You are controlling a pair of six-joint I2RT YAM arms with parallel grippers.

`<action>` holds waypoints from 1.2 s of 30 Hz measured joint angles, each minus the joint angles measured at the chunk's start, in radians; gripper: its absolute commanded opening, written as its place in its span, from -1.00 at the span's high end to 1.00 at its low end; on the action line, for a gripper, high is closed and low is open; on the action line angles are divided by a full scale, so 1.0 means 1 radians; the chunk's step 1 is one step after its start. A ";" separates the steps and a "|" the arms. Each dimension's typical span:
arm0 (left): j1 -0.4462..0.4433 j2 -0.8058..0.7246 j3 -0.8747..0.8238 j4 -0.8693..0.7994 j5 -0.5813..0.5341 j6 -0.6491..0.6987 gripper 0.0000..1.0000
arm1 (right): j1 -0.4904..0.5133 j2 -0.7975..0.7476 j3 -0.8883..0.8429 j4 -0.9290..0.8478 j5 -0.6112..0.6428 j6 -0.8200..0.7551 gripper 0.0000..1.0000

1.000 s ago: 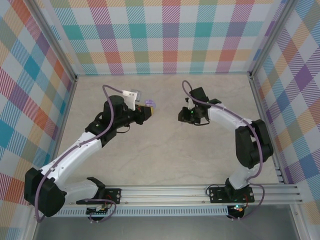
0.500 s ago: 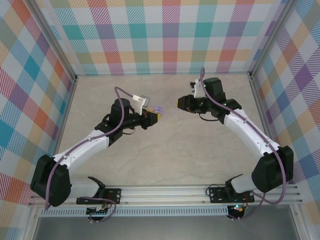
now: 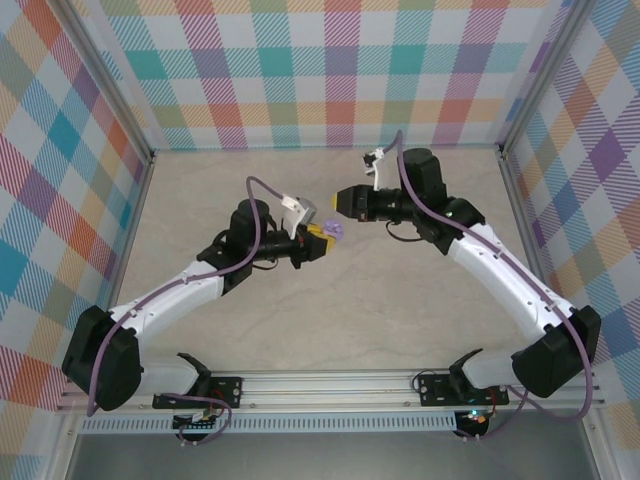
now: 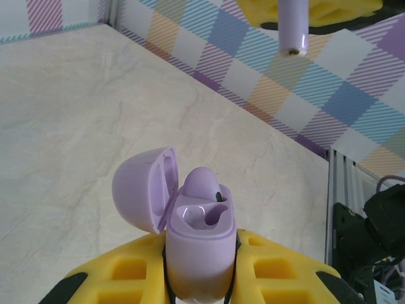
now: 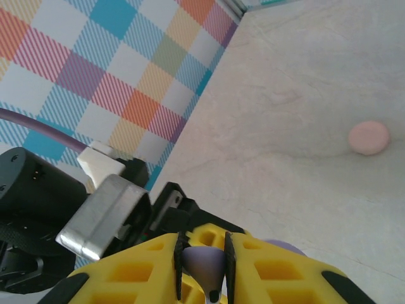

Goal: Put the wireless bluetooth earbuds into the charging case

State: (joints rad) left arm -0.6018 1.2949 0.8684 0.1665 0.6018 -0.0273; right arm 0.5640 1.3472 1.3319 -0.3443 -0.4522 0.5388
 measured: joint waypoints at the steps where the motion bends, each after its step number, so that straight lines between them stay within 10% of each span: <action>1: -0.005 0.000 0.007 -0.008 0.000 0.005 1.00 | 0.011 0.000 0.004 0.000 0.007 -0.002 0.51; 36: -0.010 -0.024 0.085 -0.034 -0.064 -0.010 1.00 | 0.065 -0.015 0.032 -0.068 0.131 -0.138 0.49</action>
State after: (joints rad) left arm -0.6113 1.2713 0.9531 0.1329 0.5381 -0.0372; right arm 0.6292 1.3319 1.3636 -0.4126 -0.3210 0.4011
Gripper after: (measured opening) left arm 0.220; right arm 0.251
